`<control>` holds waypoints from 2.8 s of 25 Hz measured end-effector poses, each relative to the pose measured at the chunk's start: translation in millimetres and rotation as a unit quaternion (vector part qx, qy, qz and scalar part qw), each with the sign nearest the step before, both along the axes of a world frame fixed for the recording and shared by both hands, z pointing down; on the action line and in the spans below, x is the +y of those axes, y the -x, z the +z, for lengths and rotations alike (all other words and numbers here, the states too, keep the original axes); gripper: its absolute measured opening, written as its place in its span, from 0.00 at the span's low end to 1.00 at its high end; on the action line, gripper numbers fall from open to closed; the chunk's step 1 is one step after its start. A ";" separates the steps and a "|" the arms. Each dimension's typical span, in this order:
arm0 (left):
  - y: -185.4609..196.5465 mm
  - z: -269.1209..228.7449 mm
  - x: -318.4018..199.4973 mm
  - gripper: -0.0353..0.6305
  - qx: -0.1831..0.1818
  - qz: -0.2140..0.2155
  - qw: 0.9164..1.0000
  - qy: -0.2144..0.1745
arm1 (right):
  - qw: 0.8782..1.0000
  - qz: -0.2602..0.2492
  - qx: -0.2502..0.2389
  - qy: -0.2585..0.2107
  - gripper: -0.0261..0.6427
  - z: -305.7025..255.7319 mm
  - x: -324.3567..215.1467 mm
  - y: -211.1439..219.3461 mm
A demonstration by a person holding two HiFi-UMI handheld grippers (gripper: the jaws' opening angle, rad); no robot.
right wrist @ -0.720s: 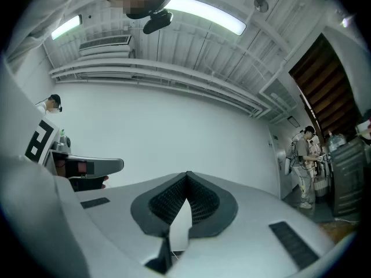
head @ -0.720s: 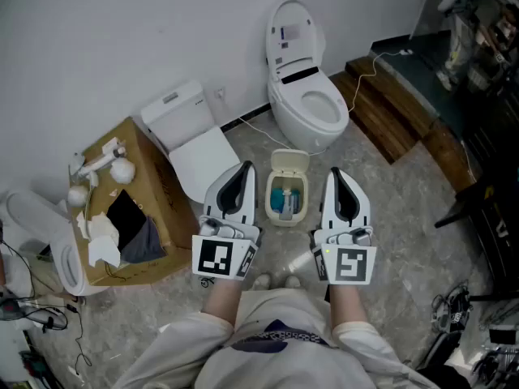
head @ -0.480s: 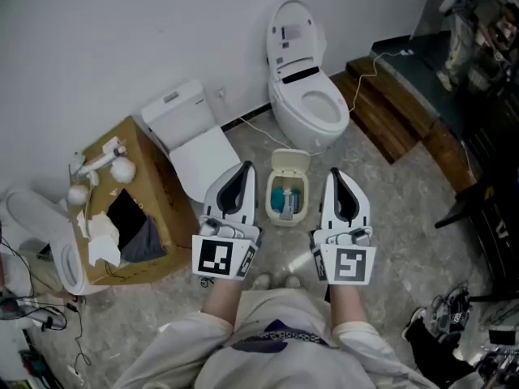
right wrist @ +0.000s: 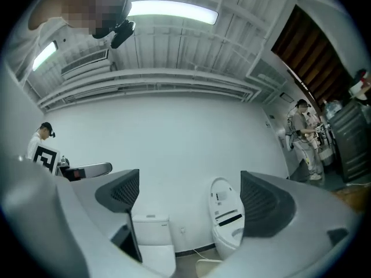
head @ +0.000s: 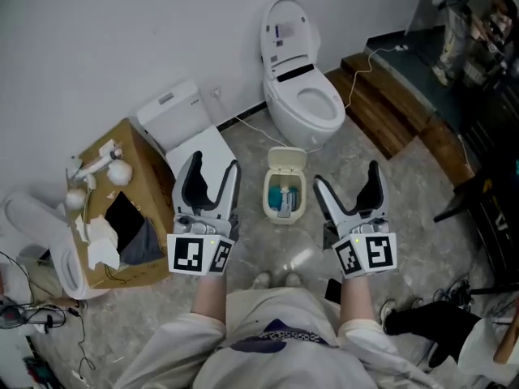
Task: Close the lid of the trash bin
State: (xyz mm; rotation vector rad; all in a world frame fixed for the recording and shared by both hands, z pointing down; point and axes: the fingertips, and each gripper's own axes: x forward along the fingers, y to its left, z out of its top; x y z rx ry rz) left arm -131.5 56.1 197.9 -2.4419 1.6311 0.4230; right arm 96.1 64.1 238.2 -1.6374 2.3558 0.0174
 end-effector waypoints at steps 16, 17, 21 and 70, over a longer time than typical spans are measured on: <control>-11.6 11.5 -7.6 0.50 -0.009 -0.010 0.999 0.030 | 0.997 0.071 -0.005 0.016 0.84 11.3 7.8 -77.5; -14.7 12.6 -8.2 0.50 -0.010 -0.011 0.999 0.031 | 0.997 0.073 -0.005 0.017 0.84 12.2 7.3 -82.8; -28.2 18.4 -10.3 0.50 -0.011 -0.018 0.999 0.039 | 0.997 0.072 -0.006 0.023 0.84 16.7 3.1 -101.2; -24.0 129.7 -252.2 0.50 -0.059 -0.039 0.988 0.135 | 0.617 -0.466 0.521 0.360 0.82 416.0 -295.1 52.5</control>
